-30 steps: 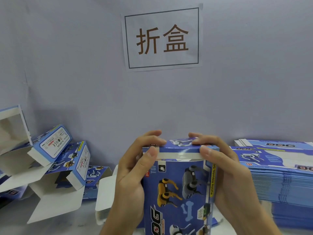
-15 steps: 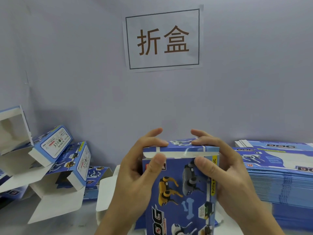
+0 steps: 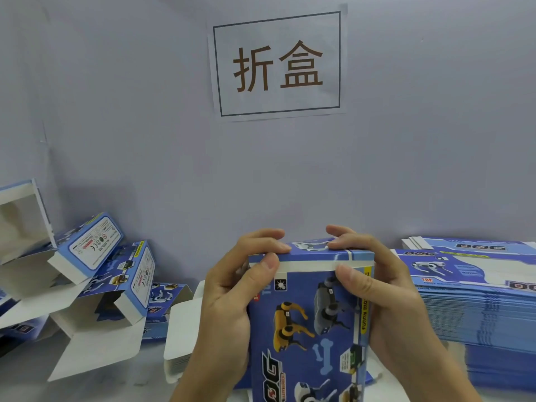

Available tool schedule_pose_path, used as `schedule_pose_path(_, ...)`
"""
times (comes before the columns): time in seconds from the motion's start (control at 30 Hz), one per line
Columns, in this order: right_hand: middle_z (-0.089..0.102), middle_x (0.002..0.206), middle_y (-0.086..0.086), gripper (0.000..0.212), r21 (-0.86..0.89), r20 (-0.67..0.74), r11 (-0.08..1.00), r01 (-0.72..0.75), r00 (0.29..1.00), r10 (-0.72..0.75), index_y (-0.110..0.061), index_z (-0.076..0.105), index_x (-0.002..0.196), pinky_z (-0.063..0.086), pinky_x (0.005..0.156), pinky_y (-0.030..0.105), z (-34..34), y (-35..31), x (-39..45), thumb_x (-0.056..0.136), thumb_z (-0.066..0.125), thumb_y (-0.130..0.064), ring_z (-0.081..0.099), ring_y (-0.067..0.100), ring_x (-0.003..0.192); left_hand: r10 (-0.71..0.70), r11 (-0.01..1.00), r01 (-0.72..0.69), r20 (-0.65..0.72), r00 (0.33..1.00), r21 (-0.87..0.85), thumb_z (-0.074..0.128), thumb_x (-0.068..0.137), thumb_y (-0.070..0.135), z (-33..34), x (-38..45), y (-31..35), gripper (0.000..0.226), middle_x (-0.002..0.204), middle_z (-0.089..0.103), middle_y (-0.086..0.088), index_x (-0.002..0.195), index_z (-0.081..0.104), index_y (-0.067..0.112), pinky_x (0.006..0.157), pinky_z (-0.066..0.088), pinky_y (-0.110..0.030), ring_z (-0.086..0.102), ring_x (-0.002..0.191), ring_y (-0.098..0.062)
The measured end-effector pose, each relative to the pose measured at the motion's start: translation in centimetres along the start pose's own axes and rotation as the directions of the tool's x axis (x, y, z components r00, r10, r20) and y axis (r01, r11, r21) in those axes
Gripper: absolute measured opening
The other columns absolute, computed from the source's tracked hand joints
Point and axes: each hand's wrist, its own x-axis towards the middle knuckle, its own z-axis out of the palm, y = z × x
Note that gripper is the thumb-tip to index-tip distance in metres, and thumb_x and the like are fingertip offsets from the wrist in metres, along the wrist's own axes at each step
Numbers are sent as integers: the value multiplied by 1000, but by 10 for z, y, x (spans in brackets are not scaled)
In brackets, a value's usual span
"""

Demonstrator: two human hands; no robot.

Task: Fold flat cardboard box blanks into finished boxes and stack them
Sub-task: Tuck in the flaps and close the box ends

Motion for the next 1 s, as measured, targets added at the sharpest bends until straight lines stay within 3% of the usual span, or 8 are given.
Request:
schedule_pose_path(0.17,64,131,-5,29,4,-7,1000,-12,1000,13,-18,75,83,61,72,46,-1,0,-3,55,85,-20,68,30,112,18,1000,-20,122,992,12,77,79,51,-7,-1,2,33,137,59,3,99,76,25,73,61,-39,56,129,-32)
schedule_pose_path(0.33,60,136,-9,36,-57,-10,998,34,999,-35,-24,77,84,61,78,48,-1,-2,-5,56,93,-39,61,29,123,47,996,-60,172,984,66,72,84,53,-7,-1,4,32,142,55,6,103,73,28,77,61,-43,52,132,-35)
schedule_pose_path(0.47,62,136,-7,12,37,-6,999,20,1000,-20,-19,78,80,61,69,40,-5,0,-4,69,76,-19,65,32,118,53,994,-66,152,987,82,71,80,59,-5,-2,5,35,138,58,9,101,75,31,74,62,-39,53,132,-29)
schedule_pose_path(0.57,61,137,-5,24,6,-17,999,39,999,-38,-19,78,83,61,70,39,-2,1,-3,64,84,-32,64,31,119,69,991,-80,103,992,108,73,76,62,-2,-2,3,39,135,60,12,98,75,30,69,63,-36,55,131,-24)
schedule_pose_path(0.73,62,135,-6,21,-31,-33,997,77,996,-78,-21,77,84,61,72,37,1,3,-3,66,76,-31,65,30,119,104,976,-113,58,993,186,86,59,61,2,-3,3,42,132,62,13,90,75,35,72,63,-35,59,125,-16)
schedule_pose_path(0.9,60,137,-6,35,-27,1,998,49,999,-49,-21,75,89,61,78,46,-1,1,-3,68,86,-46,64,30,120,83,979,-88,35,996,184,83,64,58,7,-4,5,38,128,64,12,90,74,32,68,63,-34,61,122,-18)
schedule_pose_path(1.0,61,132,-5,28,-51,-20,996,69,997,-70,-21,72,91,61,78,44,2,2,-1,74,74,-45,67,26,114,94,973,-90,-7,996,214,83,74,41,11,-3,5,22,124,65,14,90,71,33,65,62,-30,67,114,-18)
